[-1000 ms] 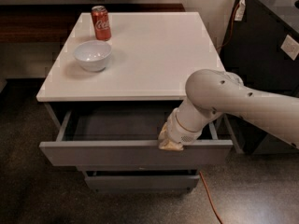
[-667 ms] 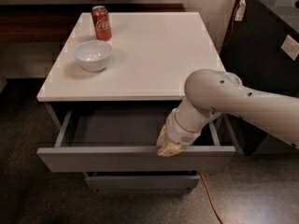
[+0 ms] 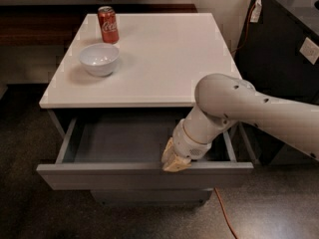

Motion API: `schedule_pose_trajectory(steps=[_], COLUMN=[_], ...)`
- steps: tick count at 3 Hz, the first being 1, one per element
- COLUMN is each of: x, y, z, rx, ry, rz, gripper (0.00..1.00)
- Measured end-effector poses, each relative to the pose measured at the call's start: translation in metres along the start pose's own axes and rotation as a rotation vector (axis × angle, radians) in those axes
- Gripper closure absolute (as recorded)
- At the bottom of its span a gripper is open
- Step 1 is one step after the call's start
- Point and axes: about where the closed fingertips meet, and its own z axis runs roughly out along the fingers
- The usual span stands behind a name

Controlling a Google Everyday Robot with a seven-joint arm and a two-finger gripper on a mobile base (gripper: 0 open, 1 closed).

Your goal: Pick pepsi can from top drawer and place on counter

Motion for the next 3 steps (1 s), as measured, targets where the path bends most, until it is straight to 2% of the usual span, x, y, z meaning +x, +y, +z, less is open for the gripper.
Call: schedule_pose_trajectory(steps=[1,2,3], x=[-0.020,-0.025,-0.051], y=[0.021,0.027,0.053], z=[0.003,0.003,0.002], rx=[-0.070,-0.089,-0.176], ry=[-0.046,-0.059,-0.129], rz=[-0.007,-0.009,-0.012], gripper=[0.36,0.05,0.00])
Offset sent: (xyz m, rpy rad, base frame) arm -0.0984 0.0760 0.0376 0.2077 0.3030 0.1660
